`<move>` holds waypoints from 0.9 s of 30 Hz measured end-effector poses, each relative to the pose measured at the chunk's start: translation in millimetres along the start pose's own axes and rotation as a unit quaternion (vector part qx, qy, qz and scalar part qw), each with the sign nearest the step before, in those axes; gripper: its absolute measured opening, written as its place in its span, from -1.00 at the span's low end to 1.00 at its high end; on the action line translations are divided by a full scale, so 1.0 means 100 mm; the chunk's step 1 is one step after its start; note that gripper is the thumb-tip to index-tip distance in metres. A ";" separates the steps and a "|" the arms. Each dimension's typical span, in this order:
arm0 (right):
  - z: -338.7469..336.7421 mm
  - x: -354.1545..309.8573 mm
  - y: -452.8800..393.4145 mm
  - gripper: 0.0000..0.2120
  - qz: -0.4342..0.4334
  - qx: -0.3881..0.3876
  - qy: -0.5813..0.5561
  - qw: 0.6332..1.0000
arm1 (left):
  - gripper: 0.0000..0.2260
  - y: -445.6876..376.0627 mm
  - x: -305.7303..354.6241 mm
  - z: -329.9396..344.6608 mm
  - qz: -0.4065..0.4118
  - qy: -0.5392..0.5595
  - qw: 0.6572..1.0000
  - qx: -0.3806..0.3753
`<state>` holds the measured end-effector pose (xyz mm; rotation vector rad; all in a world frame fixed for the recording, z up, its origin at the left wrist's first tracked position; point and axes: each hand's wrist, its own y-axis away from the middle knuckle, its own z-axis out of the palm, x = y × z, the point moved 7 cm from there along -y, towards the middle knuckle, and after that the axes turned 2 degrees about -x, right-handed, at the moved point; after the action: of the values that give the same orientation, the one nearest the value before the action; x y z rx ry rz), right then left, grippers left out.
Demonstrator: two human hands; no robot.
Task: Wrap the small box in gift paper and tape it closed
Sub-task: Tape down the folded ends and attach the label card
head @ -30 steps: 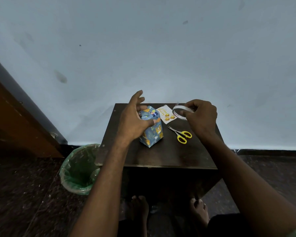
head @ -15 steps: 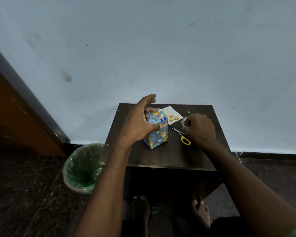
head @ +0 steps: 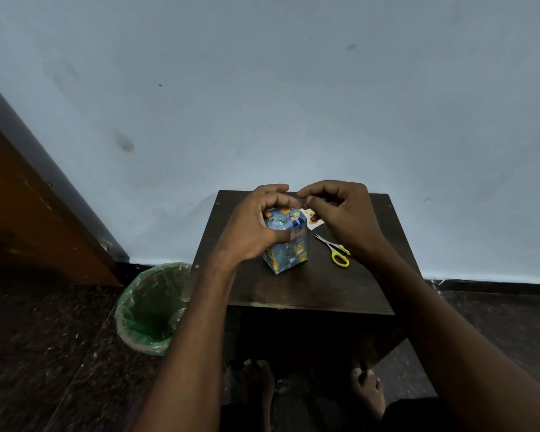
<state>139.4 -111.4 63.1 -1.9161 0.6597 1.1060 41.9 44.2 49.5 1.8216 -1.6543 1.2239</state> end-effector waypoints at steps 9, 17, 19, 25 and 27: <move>0.04 -0.09 0.05 -0.97 -0.018 0.001 0.083 0.996 | -0.54 0.02 0.03 -0.01 -0.008 -0.015 1.000 0.009; 0.03 -0.04 0.06 -0.94 0.055 0.040 -0.041 0.997 | -0.35 0.00 -0.01 0.01 -0.032 0.012 0.999 0.013; 0.07 0.06 0.09 -0.89 0.147 0.059 -0.151 0.976 | -0.26 0.01 -0.05 0.01 -0.060 0.035 0.998 0.012; 0.32 0.10 0.31 -0.94 0.294 0.094 -0.327 0.893 | -0.61 0.00 -0.07 -0.03 -0.059 0.074 0.995 0.028; 0.35 0.11 0.34 -0.91 0.306 0.108 -0.350 0.879 | -0.77 0.01 -0.09 -0.06 -0.075 0.100 0.990 0.060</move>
<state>103.3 -100.6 30.6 -0.9891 0.9306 1.8929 39.7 53.4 45.4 1.7901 -1.3385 1.4130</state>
